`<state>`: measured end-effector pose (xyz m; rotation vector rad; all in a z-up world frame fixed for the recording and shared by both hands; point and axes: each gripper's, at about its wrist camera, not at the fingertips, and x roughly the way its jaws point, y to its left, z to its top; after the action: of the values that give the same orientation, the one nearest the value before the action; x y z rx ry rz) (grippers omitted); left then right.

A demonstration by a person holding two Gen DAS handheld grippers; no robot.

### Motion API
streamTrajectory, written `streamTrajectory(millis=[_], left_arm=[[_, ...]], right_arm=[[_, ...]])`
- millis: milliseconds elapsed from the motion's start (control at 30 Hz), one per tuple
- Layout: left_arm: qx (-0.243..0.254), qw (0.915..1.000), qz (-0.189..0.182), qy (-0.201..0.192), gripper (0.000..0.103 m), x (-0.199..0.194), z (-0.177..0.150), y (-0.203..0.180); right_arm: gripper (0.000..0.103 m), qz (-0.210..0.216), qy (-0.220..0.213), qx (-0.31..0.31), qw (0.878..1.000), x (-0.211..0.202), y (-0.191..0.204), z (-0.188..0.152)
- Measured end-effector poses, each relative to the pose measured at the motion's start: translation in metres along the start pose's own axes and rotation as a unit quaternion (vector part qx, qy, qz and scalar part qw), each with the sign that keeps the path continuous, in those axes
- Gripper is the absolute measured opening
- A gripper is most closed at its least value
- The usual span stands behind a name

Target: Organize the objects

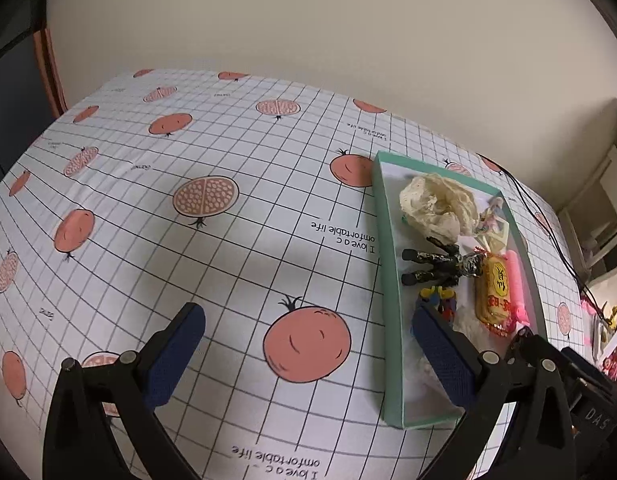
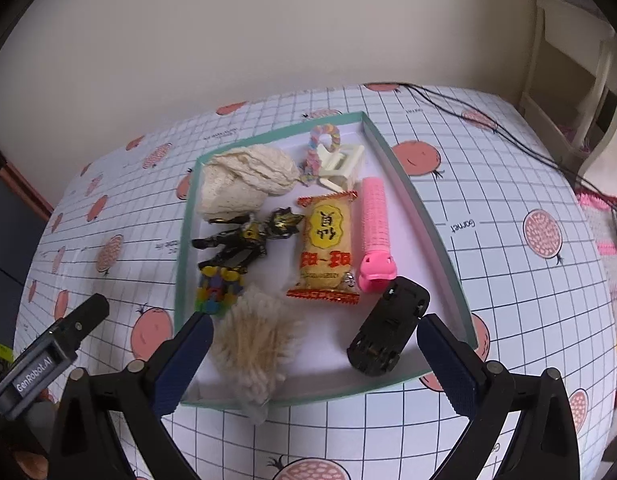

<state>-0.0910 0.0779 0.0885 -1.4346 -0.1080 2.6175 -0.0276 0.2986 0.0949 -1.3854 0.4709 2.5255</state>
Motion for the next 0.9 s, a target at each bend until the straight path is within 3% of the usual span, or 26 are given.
streamTrajectory(millis=[567, 900], left_arm=[[0.025, 0.9978, 0.01, -0.06, 0.103, -0.044, -0.028, 0.013], [0.035, 0.9977, 0.014, -0.055, 0.103, -0.047, -0.058, 0.02]], right_arm=[[0.103, -0.008, -0.034, -0.009, 0.999, -0.037, 0.007, -0.032], [0.103, -0.016, -0.026, -0.026, 0.999, -0.03, 0.024, -0.072]])
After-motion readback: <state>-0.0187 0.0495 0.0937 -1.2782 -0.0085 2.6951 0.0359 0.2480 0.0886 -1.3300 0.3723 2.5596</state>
